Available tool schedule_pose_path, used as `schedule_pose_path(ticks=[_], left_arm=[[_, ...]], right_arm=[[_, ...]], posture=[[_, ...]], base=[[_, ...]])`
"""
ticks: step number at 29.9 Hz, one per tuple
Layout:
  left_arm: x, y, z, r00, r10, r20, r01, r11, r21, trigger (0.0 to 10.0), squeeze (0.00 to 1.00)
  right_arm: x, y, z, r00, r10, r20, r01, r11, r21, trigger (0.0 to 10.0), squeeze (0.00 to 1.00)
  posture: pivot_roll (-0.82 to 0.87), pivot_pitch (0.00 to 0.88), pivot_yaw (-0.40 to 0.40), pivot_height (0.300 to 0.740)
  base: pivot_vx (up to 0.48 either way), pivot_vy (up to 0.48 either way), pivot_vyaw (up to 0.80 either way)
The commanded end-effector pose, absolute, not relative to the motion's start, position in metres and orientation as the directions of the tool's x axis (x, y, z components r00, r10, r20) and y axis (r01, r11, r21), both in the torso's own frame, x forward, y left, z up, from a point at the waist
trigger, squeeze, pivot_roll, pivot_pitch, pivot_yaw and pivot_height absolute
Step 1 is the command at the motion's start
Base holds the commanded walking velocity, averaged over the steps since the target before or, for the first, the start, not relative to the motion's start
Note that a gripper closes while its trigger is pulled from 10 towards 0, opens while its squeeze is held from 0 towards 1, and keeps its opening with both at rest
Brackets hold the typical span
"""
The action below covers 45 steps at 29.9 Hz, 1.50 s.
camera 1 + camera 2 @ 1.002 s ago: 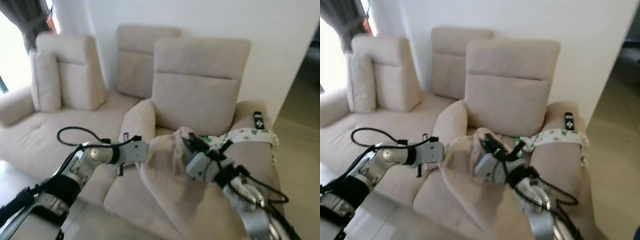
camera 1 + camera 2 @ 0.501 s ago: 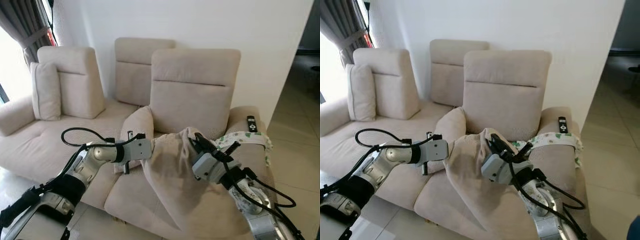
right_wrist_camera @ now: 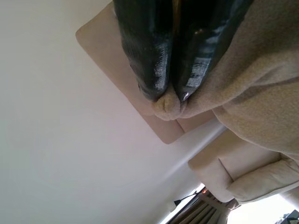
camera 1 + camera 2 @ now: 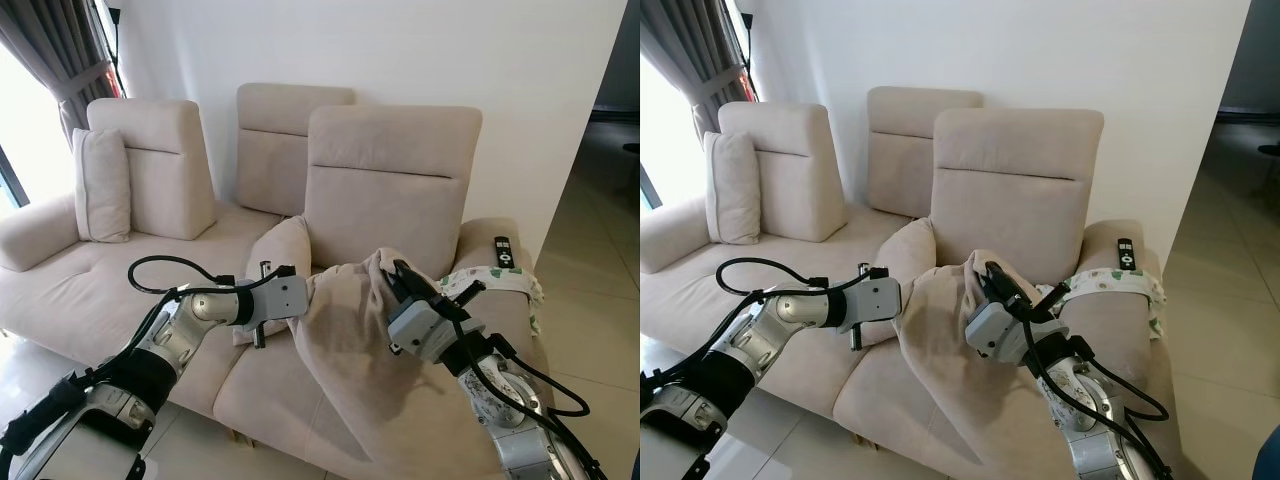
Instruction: Move the pillow to the sofa from floor
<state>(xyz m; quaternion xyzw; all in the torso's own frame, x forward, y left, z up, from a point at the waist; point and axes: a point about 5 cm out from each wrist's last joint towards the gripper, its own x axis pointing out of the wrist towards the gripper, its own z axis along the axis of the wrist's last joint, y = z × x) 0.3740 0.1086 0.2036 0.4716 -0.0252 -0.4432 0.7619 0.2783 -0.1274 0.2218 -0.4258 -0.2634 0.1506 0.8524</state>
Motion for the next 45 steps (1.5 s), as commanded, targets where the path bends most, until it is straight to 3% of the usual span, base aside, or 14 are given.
schedule_pose_path(ticks=[1, 13, 45], left_arm=[[0.371, 0.0899, 0.2225, 0.576, -0.773, -0.265, 0.598, 0.177, 0.782, 10.0, 0.0], [0.3703, 0.087, 0.2239, 0.563, -0.784, -0.262, 0.599, 0.169, 0.783, 10.0, 0.0], [0.3708, 0.0821, 0.2239, 0.557, -0.791, -0.253, 0.591, 0.164, 0.79, 10.0, 0.0]], right_arm=[[0.2733, -0.1125, 0.2278, 0.764, 0.543, 0.348, -0.053, 0.591, -0.805, 10.0, 0.0], [0.2727, -0.1112, 0.2258, 0.764, 0.547, 0.342, -0.062, 0.59, -0.805, 10.0, 0.0], [0.2735, -0.1134, 0.2252, 0.774, 0.54, 0.331, -0.064, 0.587, -0.807, 10.0, 0.0]], posture=[[0.0, 0.0, 0.079, 0.74], [0.0, 0.0, 0.083, 0.74], [-0.02, 0.0, 0.088, 0.74]], base=[[0.0, 0.0, 0.0], [0.0, 0.0, 0.0], [0.35, 0.0, 0.0]])
